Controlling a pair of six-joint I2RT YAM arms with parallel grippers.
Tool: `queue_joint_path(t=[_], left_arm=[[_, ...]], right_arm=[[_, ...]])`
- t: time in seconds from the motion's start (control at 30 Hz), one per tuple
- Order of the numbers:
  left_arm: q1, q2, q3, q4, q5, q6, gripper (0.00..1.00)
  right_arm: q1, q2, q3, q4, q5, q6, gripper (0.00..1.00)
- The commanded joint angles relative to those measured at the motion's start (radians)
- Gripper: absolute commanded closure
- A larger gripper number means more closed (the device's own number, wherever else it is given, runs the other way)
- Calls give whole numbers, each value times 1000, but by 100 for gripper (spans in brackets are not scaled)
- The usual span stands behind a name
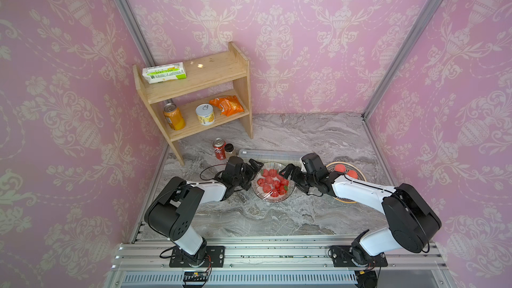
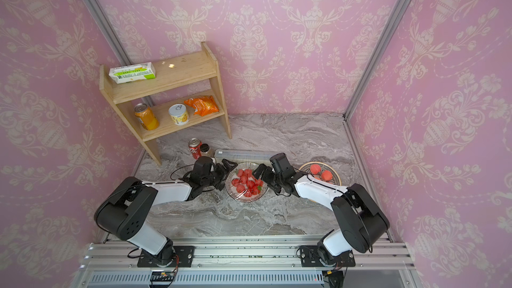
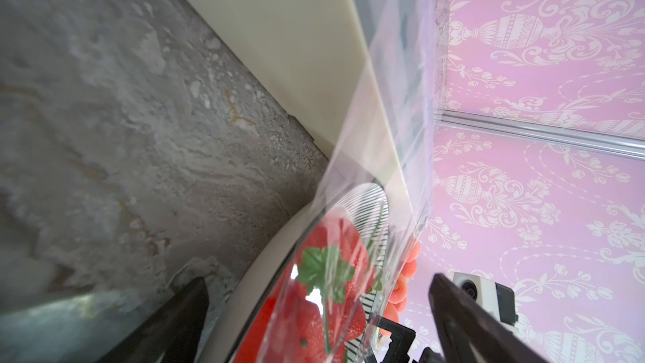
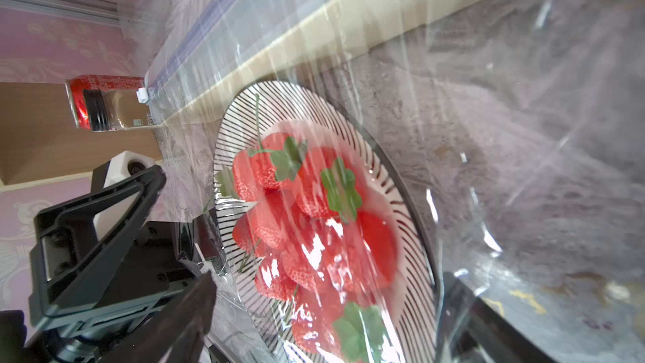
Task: Wrap the plate with plastic wrap
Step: Cover the plate with plastic wrap.
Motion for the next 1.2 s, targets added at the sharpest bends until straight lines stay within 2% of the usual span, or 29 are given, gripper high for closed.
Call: queue_joint_path(t=[0.0,0.2,0.3,0.43,0.63,0.7,0.77,0.9,1.03,1.17], left_arm=[[-25,-44,-21,18,37,5,1],[-44,-96,-55,-13,23,-3,1],[-43,-132,-72,-85,-12,27,1],[1,-194,-102,-170,-36,77,1],[28,-336,9,-497,-53,303,1],[28,-356,29,-556,-60,355,2],[33,-361,11,-534,-45,365,11],[38,-331,3,-499,13,386,36],[41,-284,12,-490,20,405,45],[43,-237,28,-473,41,415,64]], right_arm=[[17,1,3,42,-50,1,0],[24,-26,-46,42,-51,26,0],[23,-44,-61,4,-26,20,0],[6,-95,-77,-76,13,-8,0],[-39,-216,-74,-254,68,-106,0],[-58,-243,-81,-272,64,-127,0],[-72,-259,-85,-283,66,-137,0],[-92,-274,-86,-309,68,-158,0],[-104,-282,-85,-319,65,-165,0],[-112,-290,-88,-329,67,-171,0]])
